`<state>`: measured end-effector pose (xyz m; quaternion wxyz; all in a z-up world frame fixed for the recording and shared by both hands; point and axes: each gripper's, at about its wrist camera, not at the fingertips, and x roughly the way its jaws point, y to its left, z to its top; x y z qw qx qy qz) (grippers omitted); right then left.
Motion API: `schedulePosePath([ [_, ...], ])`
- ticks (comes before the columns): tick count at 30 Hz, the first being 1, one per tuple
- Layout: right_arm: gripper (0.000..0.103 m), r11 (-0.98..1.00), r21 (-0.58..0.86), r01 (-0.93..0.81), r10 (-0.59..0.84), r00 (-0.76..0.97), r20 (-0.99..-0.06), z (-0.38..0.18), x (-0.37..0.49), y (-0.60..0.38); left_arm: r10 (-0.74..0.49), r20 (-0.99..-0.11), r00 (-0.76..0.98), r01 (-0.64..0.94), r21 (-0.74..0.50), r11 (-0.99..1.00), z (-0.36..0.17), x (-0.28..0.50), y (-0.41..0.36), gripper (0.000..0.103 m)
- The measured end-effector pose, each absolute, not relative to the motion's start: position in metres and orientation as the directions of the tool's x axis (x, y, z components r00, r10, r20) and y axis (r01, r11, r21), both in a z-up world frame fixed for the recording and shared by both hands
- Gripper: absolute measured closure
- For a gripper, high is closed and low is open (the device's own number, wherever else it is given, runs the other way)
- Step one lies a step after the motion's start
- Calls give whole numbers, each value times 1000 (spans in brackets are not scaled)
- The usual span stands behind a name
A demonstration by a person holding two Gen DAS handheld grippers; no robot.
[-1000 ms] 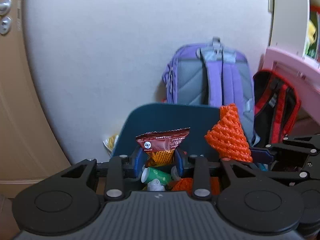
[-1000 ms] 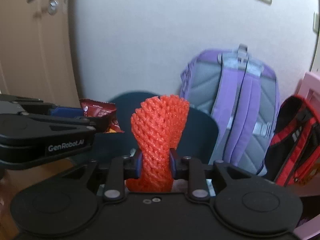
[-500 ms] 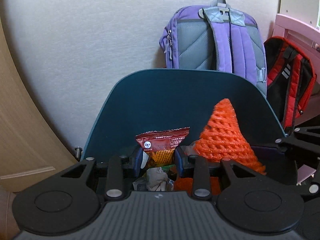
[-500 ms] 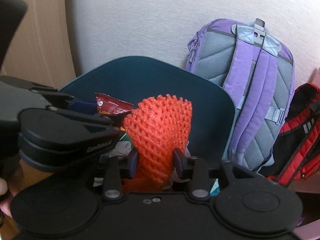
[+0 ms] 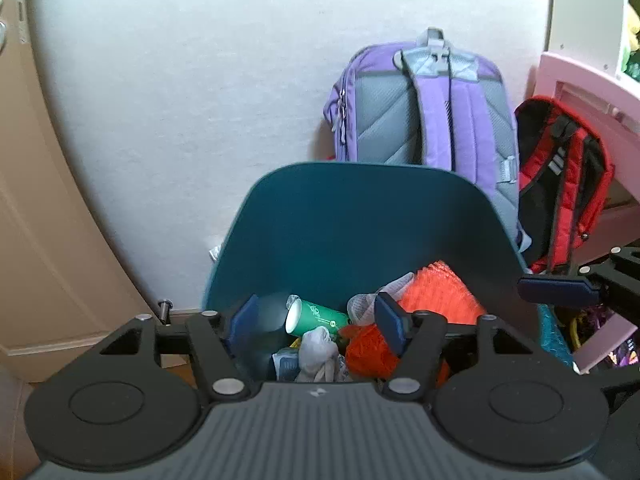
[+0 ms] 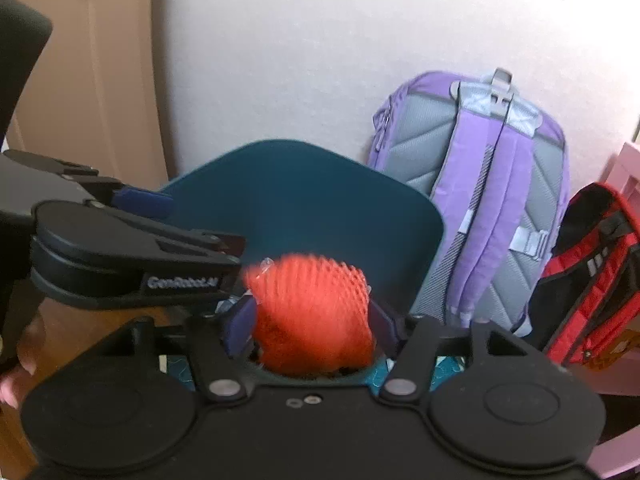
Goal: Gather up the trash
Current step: 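Open both tools to drop the wrapper and foam net into the wastebasket, then lower both open tools from the wastebasket back to the floor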
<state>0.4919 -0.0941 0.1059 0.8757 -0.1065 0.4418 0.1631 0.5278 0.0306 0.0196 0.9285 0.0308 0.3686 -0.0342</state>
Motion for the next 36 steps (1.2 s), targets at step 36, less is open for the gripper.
schedulePosePath([
  [36,4,917,175,-358,311,368,-876,-34,287,-109,-77,-754,652,74,-38,997,-97,335,55,21],
])
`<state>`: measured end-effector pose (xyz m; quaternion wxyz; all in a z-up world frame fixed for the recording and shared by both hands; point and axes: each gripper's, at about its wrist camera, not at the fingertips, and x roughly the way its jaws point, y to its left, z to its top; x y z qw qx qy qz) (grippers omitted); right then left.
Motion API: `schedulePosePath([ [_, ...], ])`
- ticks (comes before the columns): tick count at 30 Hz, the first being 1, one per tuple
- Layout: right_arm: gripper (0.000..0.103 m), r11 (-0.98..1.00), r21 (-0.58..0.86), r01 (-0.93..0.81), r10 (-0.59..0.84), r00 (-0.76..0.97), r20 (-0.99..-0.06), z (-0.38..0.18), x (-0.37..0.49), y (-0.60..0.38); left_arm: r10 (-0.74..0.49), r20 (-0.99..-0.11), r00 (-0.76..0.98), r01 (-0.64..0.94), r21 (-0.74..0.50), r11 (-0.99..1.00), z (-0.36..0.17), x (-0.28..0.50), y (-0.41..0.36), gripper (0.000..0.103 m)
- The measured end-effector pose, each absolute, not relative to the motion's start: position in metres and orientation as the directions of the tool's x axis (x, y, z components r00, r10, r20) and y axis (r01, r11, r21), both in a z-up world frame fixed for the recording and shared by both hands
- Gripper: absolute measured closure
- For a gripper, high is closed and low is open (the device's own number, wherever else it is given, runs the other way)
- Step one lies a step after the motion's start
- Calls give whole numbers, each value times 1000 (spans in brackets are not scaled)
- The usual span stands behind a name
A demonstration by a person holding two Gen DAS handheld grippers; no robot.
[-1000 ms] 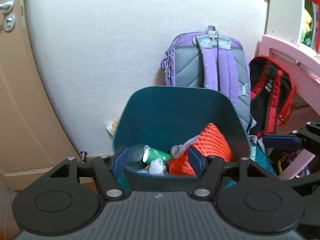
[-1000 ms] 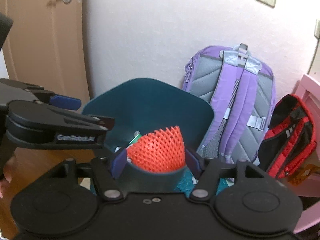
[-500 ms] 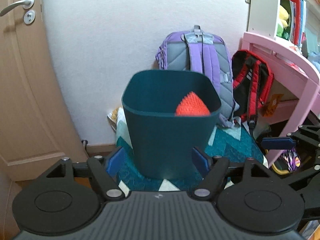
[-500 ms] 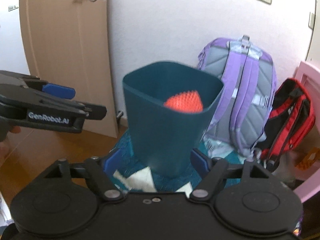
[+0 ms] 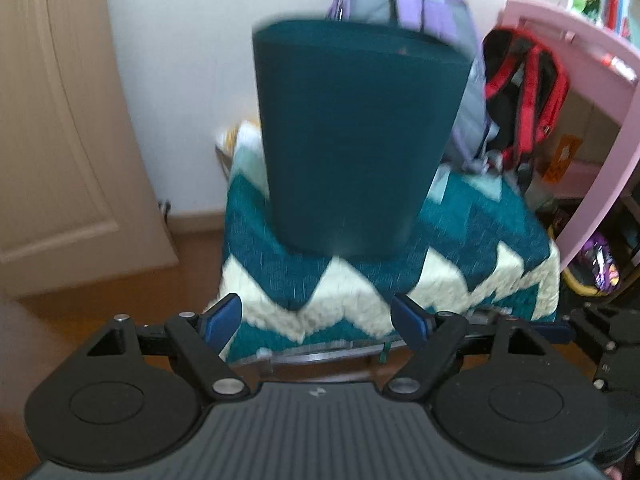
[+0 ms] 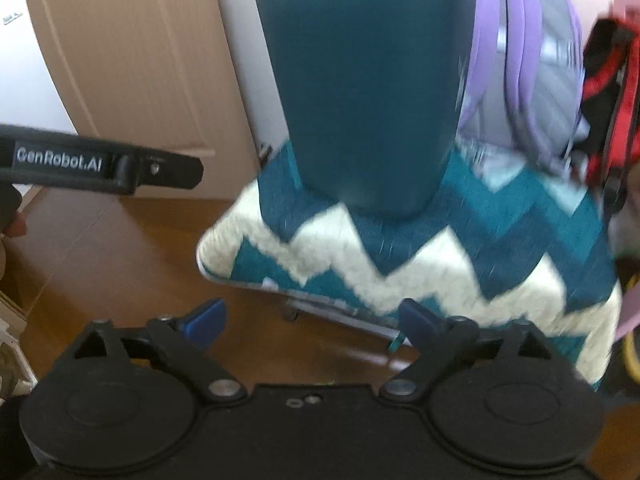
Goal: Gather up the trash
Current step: 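Lower both open tools from the wastebasket back to the floor, then grasp the white cabbage leaf with the left tool while the right tool grasps the paper stick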
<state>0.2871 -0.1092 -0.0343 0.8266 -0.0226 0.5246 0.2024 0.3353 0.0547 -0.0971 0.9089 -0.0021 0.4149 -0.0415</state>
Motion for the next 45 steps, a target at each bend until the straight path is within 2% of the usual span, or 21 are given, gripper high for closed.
schedulePosePath([
  [11,3,916,165,-367,249,195,-949,-173,274,-98,-99,-896,433,-26,-123,992,-249,374,74,21],
  [22,4,868,144,-475,164,0,-987,-302,250,-78,-72,-970,233,8,-72,997,-387,400,68,21],
  [32,9,867,203,-454,137,-173,-975,-395,236,-78,-99,-994,41,180,-90,980,-498,397,43,21],
  [38,14,819,217,-531,110,-226,-968,-434,220,-73,-104,-994,-39,314,-111,943,-554,385,27,21],
  [45,20,773,235,-589,88,-269,-959,-466,205,-68,-107,-990,-92,362,-133,923,-602,380,20,21],
])
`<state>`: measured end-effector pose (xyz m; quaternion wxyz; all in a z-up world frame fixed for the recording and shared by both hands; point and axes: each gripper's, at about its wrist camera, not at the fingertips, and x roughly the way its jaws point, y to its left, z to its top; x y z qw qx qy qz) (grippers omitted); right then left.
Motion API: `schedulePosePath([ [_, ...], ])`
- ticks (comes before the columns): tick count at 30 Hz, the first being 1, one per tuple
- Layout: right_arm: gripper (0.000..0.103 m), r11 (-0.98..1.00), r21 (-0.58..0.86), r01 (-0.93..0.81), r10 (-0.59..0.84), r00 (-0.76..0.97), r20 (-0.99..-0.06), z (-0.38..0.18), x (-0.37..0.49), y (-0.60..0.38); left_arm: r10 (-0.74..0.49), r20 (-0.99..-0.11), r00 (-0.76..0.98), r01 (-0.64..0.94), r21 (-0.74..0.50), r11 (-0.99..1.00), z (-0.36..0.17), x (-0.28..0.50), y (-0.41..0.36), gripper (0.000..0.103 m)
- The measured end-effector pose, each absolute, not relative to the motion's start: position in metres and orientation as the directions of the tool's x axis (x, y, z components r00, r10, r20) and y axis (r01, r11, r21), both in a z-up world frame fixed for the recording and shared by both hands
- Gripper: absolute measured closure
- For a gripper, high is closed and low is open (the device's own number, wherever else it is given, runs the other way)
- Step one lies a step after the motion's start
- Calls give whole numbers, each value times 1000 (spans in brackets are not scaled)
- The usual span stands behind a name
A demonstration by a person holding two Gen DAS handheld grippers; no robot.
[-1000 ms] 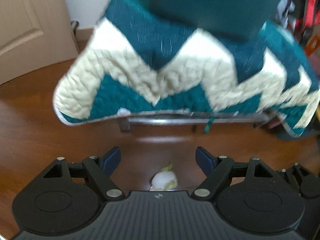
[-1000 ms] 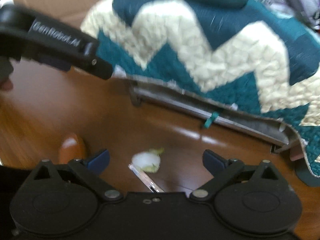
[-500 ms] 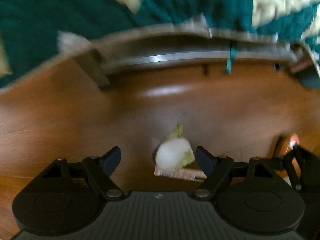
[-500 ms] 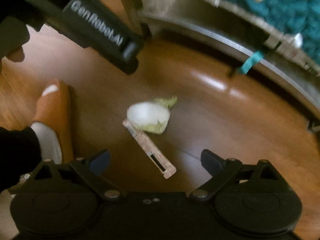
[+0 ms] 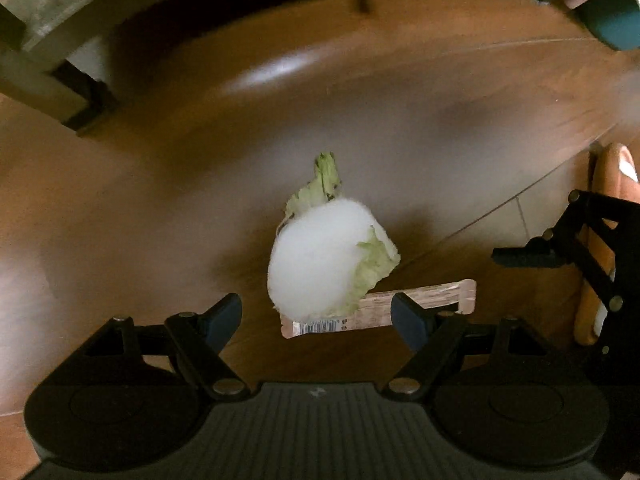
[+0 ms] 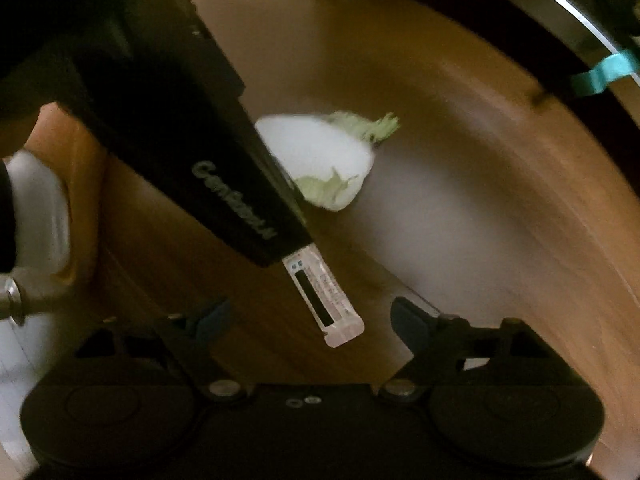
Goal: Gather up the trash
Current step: 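Grasp the white cabbage leaf with the left tool while the right tool grasps the paper stick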
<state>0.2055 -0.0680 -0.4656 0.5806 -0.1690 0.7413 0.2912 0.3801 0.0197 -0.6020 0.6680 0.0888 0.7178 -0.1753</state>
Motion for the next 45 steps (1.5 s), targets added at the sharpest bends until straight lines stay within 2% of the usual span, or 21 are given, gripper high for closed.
schedulePosePath([
  [7,25,726,265,-635,87,-297,-951,-484,192,-59,-124,-987,-103,356,-153,922,-623,384,19,21],
  [13,37,726,246,-642,70,-286,-956,-491,193,-53,-148,-983,-104,344,-175,922,-630,389,19,21],
  [14,43,724,245,-645,65,-289,-955,-493,193,-51,-149,-983,-105,345,-176,922,-631,389,19,21],
  [19,49,698,220,-681,60,-251,-966,-490,188,-42,-155,-983,-96,338,-179,924,-635,390,22,23],
  [22,60,683,178,-709,31,-216,-976,-489,184,-37,-166,-983,-82,336,-184,924,-632,383,23,28],
  [24,78,680,147,-718,11,-191,-982,-487,182,-33,-187,-979,-77,335,-202,920,-629,383,25,38],
  [30,83,705,155,-692,4,-214,-977,-484,191,-36,-215,-974,-76,278,-228,933,-626,388,35,42],
  [35,85,741,157,-653,4,-230,-973,-478,192,-53,-190,-980,-53,248,-197,949,-616,390,44,45],
  [36,85,751,157,-642,2,-236,-972,-475,193,-55,-181,-982,-48,237,-188,953,-614,391,48,69],
  [37,85,762,156,-629,-5,-247,-969,-472,192,-57,-178,-983,-50,223,-184,957,-611,393,54,78],
  [40,86,788,140,-599,-15,-247,-969,-461,195,-65,-180,-982,-53,174,-186,967,-599,401,72,80],
  [45,87,838,129,-530,-14,-257,-966,-438,203,-83,-169,-985,-37,178,-173,969,-580,396,86,80],
])
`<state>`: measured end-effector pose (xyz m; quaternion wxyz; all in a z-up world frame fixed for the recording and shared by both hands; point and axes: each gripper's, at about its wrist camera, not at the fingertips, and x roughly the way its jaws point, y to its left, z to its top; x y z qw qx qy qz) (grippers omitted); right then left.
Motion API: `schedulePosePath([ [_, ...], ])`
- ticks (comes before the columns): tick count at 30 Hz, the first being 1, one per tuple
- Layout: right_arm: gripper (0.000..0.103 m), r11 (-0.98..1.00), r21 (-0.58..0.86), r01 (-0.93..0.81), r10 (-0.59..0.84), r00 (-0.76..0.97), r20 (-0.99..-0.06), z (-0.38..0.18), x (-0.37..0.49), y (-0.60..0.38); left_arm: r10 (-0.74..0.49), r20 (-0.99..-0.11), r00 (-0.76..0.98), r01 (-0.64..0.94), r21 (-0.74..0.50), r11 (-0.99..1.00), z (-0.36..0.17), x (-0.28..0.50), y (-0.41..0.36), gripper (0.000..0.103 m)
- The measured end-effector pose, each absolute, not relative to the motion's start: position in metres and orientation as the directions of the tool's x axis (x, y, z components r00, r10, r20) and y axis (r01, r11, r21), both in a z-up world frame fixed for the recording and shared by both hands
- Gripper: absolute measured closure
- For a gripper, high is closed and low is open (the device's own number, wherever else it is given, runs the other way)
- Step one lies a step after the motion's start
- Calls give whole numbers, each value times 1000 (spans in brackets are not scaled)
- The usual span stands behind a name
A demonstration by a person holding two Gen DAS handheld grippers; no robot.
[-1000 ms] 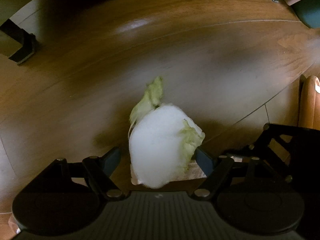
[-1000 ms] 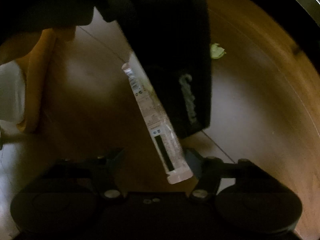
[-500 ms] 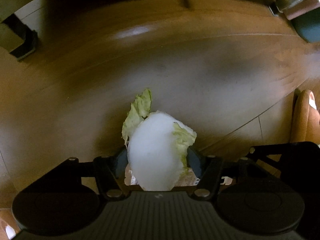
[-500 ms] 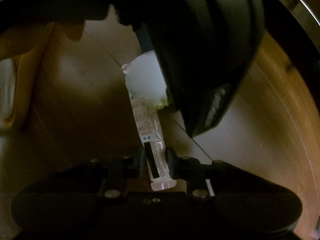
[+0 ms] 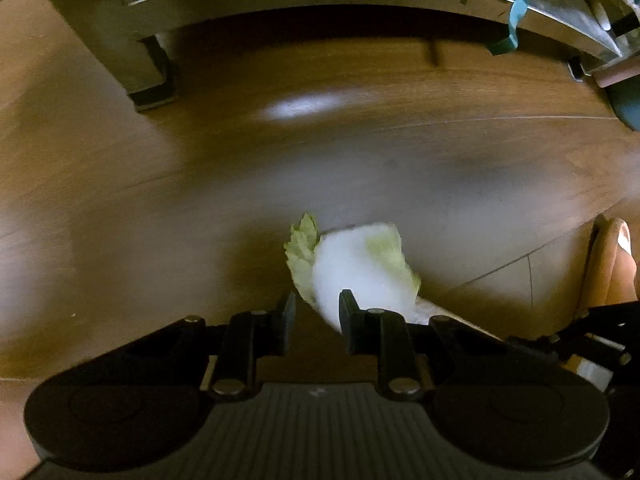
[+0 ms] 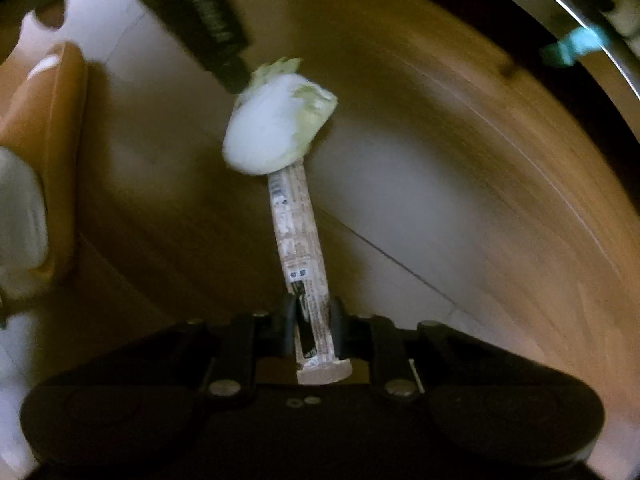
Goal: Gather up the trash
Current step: 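Grasp the white cabbage leaf with the left tool while the right tool grasps the paper stick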
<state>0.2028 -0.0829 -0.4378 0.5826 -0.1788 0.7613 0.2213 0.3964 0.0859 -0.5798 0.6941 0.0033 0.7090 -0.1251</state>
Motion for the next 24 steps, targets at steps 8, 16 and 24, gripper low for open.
schedulePosePath([
  [8,88,891,55,-450,-75,-266,-961,-438,214,-111,-202,-977,-73,132,-211,969,-586,391,89,66],
  [16,88,943,54,-328,-39,-269,-962,-458,225,-119,-264,-958,-111,-112,-252,961,-611,395,92,26],
  [24,88,964,66,-257,-7,-274,-962,-455,230,-138,-234,-968,-87,-296,-199,934,-625,397,77,26],
])
